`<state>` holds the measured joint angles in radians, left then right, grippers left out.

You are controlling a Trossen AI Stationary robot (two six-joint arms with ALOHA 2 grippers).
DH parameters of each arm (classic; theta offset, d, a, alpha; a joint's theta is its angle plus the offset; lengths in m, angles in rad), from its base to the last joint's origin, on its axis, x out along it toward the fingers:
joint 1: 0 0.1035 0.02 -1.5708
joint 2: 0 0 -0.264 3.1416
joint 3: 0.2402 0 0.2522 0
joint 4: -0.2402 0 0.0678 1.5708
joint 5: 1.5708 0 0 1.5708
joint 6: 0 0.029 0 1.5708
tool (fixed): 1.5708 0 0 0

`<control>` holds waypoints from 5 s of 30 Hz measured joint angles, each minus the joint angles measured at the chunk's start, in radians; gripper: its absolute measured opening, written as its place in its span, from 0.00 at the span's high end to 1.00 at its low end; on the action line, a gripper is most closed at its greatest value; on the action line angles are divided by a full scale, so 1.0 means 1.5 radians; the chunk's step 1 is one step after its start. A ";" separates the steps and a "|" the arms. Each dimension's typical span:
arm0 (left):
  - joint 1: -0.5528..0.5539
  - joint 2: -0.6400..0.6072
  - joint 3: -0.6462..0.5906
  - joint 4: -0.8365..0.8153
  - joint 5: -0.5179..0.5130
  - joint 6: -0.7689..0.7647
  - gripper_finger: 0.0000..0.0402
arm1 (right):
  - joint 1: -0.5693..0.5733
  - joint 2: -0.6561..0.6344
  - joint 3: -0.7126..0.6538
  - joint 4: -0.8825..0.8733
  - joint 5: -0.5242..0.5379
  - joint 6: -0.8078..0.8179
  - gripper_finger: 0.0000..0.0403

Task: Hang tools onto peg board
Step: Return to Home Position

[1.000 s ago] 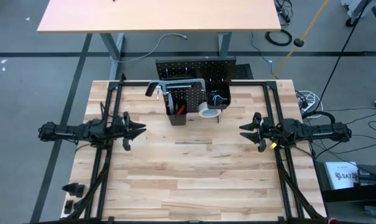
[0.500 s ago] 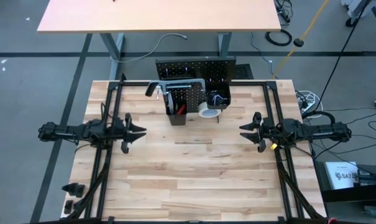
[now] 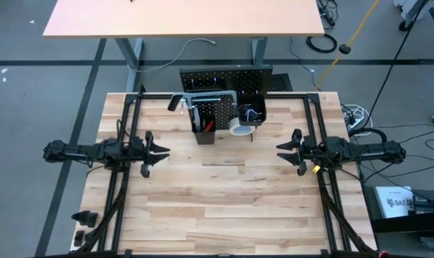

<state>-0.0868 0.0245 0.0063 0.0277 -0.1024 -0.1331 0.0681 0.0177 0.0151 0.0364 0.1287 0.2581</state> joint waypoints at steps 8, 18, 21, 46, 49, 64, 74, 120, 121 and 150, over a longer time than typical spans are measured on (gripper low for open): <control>0.000 0.003 0.000 -0.001 0.001 0.007 0.76 | 0.000 0.000 0.000 0.000 0.000 0.001 0.62; 0.000 0.003 -0.001 -0.002 0.001 0.007 0.76 | 0.000 0.000 0.000 0.000 0.000 -0.032 0.62; 0.000 0.003 -0.001 -0.002 0.001 0.007 0.76 | 0.000 0.000 0.000 0.000 0.000 -0.033 0.62; 0.000 0.003 -0.001 -0.003 0.001 0.007 0.76 | 0.000 0.000 0.000 0.000 0.000 -0.033 0.62; 0.000 0.003 -0.001 -0.003 0.001 0.007 0.76 | 0.000 0.000 0.000 0.000 0.000 -0.033 0.62; 0.000 0.003 -0.001 -0.003 0.000 0.007 0.76 | 0.000 0.000 0.000 0.000 0.000 -0.033 0.62; 0.000 0.003 -0.001 -0.003 0.000 0.007 0.76 | 0.000 0.000 0.000 0.000 0.001 -0.033 0.62; 0.000 0.003 -0.001 -0.003 0.000 0.007 0.76 | 0.000 0.000 0.000 0.000 0.000 -0.033 0.62; 0.000 0.003 -0.001 -0.003 0.000 0.007 0.76 | 0.000 0.000 0.000 0.000 0.000 -0.033 0.62; 0.000 0.004 -0.001 -0.003 0.000 0.007 0.76 | 0.000 0.000 0.000 0.000 0.000 -0.033 0.62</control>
<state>-0.0868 0.0299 0.0043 0.0227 -0.1020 -0.1230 0.0681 0.0181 0.0150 0.0365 0.1291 0.2081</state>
